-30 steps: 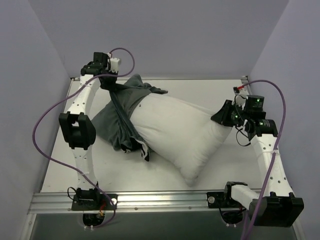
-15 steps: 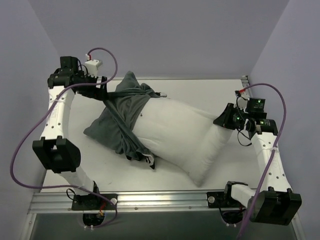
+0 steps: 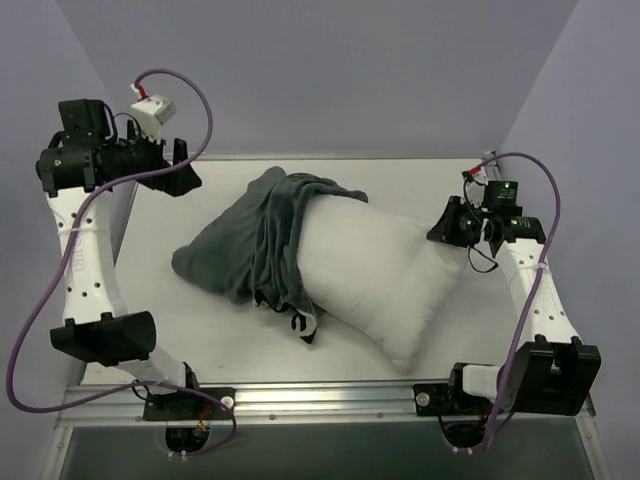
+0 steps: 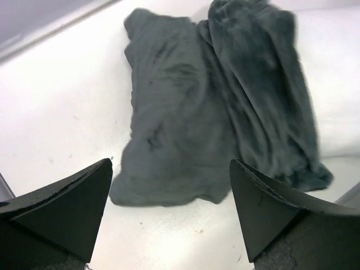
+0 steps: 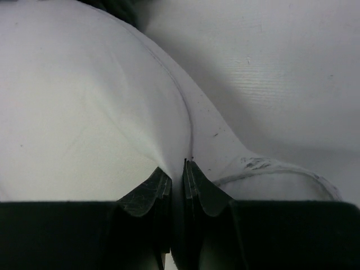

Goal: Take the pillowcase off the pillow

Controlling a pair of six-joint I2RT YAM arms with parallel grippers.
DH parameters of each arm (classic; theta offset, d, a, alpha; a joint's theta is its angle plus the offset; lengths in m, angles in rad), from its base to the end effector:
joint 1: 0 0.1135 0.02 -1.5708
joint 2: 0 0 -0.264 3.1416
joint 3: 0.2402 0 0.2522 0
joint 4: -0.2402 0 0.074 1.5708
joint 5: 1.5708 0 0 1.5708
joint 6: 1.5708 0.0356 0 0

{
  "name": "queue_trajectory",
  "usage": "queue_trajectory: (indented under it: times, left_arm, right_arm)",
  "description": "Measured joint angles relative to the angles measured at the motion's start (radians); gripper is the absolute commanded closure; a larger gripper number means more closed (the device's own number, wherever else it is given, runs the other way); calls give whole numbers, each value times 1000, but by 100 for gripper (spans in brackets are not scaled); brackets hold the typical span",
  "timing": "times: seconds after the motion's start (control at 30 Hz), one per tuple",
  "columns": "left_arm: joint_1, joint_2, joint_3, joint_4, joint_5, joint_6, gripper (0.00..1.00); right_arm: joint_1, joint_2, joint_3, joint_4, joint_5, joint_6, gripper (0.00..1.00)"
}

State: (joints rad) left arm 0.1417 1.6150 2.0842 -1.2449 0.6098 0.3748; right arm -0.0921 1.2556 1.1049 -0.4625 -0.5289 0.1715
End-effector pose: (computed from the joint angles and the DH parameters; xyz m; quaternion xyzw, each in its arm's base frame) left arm 0.2966 0.0217 0.4693 0.2177 0.8600 -0.1733 0.4277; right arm 0.2755 -0.0074 0.3268 -0.0068 0.8651 0.2495 0.4351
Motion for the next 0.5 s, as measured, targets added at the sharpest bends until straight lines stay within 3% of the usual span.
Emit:
queue_trajectory:
  times: [0.13, 0.23, 0.4, 0.43, 0.5]
  left_arm:
    - [4, -29, 117, -42, 113, 8, 6]
    - [-2, -77, 73, -41, 102, 23, 6]
    - [-3, -163, -362, 93, -190, 74, 5]
    - [-3, -146, -444, 131, -261, 86, 0]
    - [-2, -43, -572, 198, -380, 114, 0]
  right_arm:
    - [22, 5, 5, -3, 38, -2, 100]
    - [41, 15, 5, -3, 55, -2, 100]
    - [48, 27, 10, -6, 69, -14, 100]
    - [48, 33, 14, -6, 70, -16, 100]
    - [48, 48, 30, -12, 71, -18, 100]
